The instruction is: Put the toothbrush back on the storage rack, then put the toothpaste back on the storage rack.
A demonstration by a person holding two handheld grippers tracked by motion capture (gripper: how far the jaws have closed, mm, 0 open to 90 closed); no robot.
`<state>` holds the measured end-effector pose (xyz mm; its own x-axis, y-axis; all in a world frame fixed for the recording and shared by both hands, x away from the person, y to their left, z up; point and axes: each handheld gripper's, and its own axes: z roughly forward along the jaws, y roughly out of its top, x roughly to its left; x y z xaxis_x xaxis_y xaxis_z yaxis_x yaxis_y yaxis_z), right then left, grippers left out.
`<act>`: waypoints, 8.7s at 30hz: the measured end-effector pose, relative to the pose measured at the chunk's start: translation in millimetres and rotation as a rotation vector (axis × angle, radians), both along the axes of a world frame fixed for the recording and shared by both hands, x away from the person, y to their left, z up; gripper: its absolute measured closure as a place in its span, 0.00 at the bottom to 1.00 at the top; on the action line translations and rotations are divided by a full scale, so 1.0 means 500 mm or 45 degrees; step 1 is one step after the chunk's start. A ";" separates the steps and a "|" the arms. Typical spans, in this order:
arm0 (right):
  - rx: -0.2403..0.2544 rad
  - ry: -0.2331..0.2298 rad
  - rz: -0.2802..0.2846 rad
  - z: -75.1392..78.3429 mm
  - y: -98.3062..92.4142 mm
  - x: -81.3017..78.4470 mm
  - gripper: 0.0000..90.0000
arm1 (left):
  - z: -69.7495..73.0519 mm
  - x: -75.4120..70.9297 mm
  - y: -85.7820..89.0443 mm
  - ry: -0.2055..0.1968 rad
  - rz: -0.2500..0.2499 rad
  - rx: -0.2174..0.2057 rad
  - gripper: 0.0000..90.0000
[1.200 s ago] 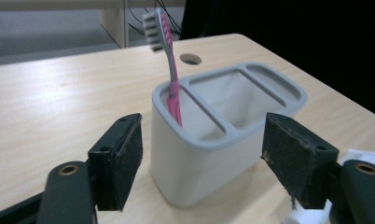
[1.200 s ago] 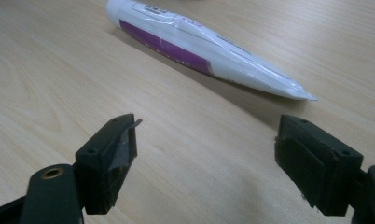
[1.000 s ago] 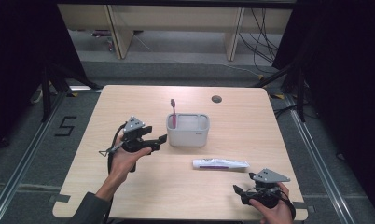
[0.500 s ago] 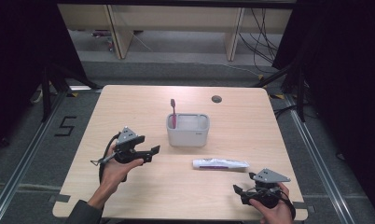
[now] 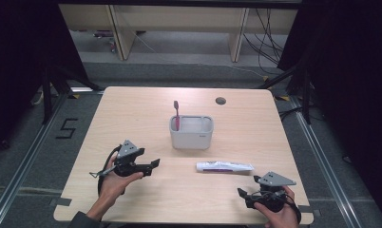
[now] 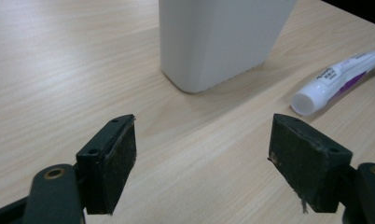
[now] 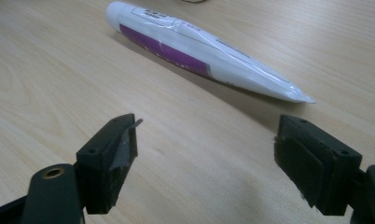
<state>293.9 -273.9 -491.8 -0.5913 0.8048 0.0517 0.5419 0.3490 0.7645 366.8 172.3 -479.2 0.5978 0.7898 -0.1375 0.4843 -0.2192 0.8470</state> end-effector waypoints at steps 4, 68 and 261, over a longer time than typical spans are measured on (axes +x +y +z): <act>-0.005 0.000 -0.001 0.001 -0.001 0.000 0.25 | -0.007 -0.011 0.011 -0.005 0.018 0.004 0.25; 0.051 -0.052 0.075 0.031 0.107 0.074 0.58 | -0.060 -0.157 0.052 0.067 -0.090 0.112 0.19; -0.438 0.241 0.079 0.049 0.104 0.157 0.61 | -0.065 -0.155 0.029 0.080 -0.134 0.103 0.21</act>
<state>372.6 -222.1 -467.3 -0.6450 0.7574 -0.1020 0.6318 0.6036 0.4863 289.1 186.9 -511.7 0.6700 0.7333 -0.1157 0.5069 -0.3381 0.7930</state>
